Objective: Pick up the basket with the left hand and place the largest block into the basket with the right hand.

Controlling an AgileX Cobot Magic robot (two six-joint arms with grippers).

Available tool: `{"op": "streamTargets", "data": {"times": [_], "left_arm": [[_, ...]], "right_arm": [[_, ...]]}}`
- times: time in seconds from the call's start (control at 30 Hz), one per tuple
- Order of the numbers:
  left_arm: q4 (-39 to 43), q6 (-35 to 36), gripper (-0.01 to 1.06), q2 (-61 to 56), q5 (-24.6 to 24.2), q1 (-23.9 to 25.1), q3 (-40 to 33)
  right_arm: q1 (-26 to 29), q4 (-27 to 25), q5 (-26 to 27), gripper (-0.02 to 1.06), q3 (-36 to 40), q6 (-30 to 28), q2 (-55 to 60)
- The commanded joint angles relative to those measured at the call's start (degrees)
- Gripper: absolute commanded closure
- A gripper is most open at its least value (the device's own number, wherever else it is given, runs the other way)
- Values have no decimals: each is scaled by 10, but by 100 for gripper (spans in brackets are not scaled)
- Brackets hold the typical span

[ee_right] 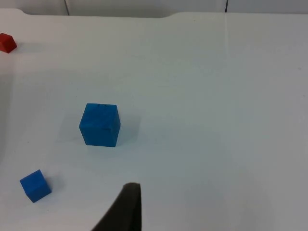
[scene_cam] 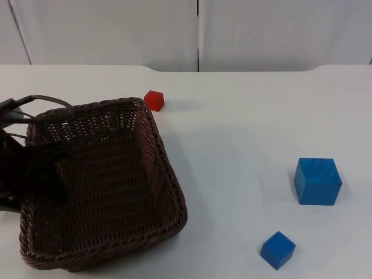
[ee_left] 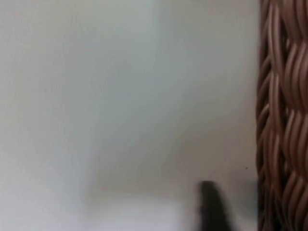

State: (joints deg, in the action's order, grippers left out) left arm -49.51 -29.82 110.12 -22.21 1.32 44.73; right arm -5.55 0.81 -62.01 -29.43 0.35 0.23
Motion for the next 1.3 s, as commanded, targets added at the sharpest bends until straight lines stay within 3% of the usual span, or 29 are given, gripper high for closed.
{"op": "streamTargets", "data": {"times": [0.0,0.07,0.1,0.17,0.53,0.67,0.9,1.27], "left_arm": [[-13,0,72,1,-2,0,3],[-13,0,77,1,-3,0,3],[-17,0,91,1,-3,0,3],[-17,0,105,1,-4,0,3],[-40,-18,105,-30,-55,0,13],[-78,-61,105,-89,-79,0,13],[-77,-72,105,-159,-94,0,13],[-72,-79,105,-165,-131,0,13]], "right_arm": [[4,3,2,-1,-1,0,-2],[4,3,2,-1,-1,0,-2],[4,3,2,-1,-1,0,-2],[4,3,2,-1,-1,0,-2],[4,3,2,-1,-1,0,-2],[4,3,2,-1,-1,0,-2],[4,3,2,-1,-1,0,-2],[4,3,2,-1,-1,0,-2]]}}
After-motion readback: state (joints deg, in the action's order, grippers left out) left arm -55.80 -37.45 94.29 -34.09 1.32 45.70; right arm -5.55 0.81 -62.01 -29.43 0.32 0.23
